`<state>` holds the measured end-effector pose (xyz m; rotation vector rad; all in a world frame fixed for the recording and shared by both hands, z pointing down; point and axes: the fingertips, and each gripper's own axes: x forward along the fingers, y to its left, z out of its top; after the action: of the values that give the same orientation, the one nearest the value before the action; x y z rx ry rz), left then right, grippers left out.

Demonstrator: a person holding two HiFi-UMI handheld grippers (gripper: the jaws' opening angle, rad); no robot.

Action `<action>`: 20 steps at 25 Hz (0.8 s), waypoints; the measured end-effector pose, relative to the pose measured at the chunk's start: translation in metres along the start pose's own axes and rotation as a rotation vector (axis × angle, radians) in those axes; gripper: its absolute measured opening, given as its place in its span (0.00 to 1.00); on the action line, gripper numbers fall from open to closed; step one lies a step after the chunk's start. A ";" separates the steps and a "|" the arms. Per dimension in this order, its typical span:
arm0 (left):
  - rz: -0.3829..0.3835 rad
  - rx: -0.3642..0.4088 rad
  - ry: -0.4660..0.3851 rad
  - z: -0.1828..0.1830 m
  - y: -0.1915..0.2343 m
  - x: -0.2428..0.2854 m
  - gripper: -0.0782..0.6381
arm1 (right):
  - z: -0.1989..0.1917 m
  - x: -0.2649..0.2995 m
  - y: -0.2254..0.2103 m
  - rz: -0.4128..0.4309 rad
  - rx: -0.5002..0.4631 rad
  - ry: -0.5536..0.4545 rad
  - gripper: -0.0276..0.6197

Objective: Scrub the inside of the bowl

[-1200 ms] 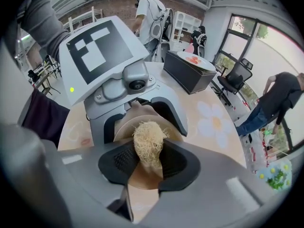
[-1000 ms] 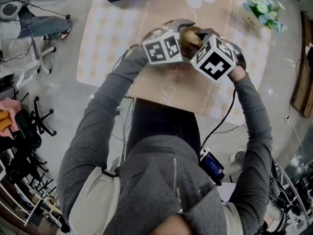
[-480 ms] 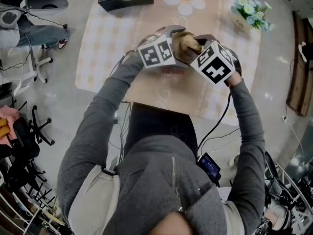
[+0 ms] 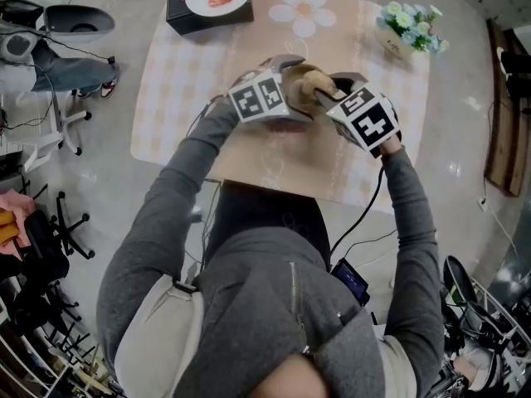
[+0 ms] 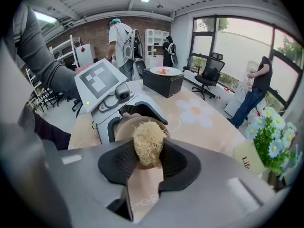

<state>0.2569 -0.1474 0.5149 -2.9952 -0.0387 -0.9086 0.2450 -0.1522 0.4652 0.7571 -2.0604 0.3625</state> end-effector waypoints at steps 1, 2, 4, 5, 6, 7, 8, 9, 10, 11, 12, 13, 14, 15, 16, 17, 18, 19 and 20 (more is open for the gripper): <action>-0.002 -0.002 0.000 0.000 -0.002 -0.001 0.95 | -0.001 0.000 0.001 0.005 0.016 -0.007 0.22; -0.002 -0.001 0.000 0.001 -0.004 -0.002 0.94 | -0.001 0.000 0.001 0.011 0.031 -0.012 0.22; 0.000 0.003 -0.008 0.003 -0.007 -0.005 0.94 | -0.002 0.001 0.002 0.015 0.055 -0.018 0.22; -0.002 0.001 -0.017 0.004 -0.008 -0.006 0.94 | -0.003 0.002 0.002 0.011 0.062 -0.017 0.22; -0.005 -0.005 -0.027 0.005 -0.010 -0.008 0.94 | -0.004 0.003 0.002 0.006 0.067 -0.014 0.22; -0.008 -0.013 -0.035 0.005 -0.011 -0.010 0.95 | -0.005 0.004 0.002 0.000 0.071 -0.010 0.22; -0.010 -0.019 -0.039 0.004 -0.011 -0.012 0.94 | -0.005 0.004 0.002 -0.006 0.077 -0.007 0.22; -0.010 -0.022 -0.039 0.003 -0.011 -0.014 0.94 | -0.006 0.005 0.003 -0.012 0.084 -0.006 0.22; -0.009 -0.024 -0.040 0.002 -0.011 -0.018 0.94 | -0.005 0.005 0.003 -0.020 0.091 -0.005 0.22; -0.007 -0.027 -0.042 0.002 -0.011 -0.021 0.94 | -0.005 0.004 0.004 -0.026 0.100 -0.004 0.22; -0.005 -0.033 -0.045 0.001 -0.012 -0.025 0.94 | -0.004 0.004 0.005 -0.030 0.110 -0.004 0.22; -0.002 -0.040 -0.048 0.001 -0.012 -0.029 0.94 | -0.004 0.003 0.005 -0.033 0.120 -0.003 0.22; 0.001 -0.046 -0.050 0.000 -0.012 -0.032 0.94 | -0.005 0.003 0.005 -0.037 0.128 -0.002 0.22; 0.005 -0.051 -0.051 -0.002 -0.010 -0.035 0.94 | -0.005 0.004 0.004 -0.043 0.134 -0.001 0.22; 0.007 -0.058 -0.053 -0.003 -0.009 -0.039 0.94 | -0.005 0.004 0.003 -0.049 0.140 -0.001 0.22; 0.010 -0.068 -0.056 -0.004 -0.008 -0.042 0.94 | -0.005 0.004 0.003 -0.054 0.148 0.000 0.22; 0.012 -0.082 -0.061 -0.005 -0.008 -0.047 0.94 | -0.005 0.005 0.004 -0.057 0.158 -0.001 0.22; 0.016 -0.100 -0.066 -0.007 -0.008 -0.052 0.94 | -0.005 0.005 0.005 -0.058 0.169 -0.003 0.22; 0.022 -0.119 -0.070 -0.008 -0.009 -0.058 0.94 | -0.005 0.005 0.006 -0.059 0.181 -0.005 0.22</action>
<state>0.2043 -0.1399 0.4898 -3.1292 0.0492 -0.8321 0.2419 -0.1466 0.4722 0.9262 -2.0241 0.5196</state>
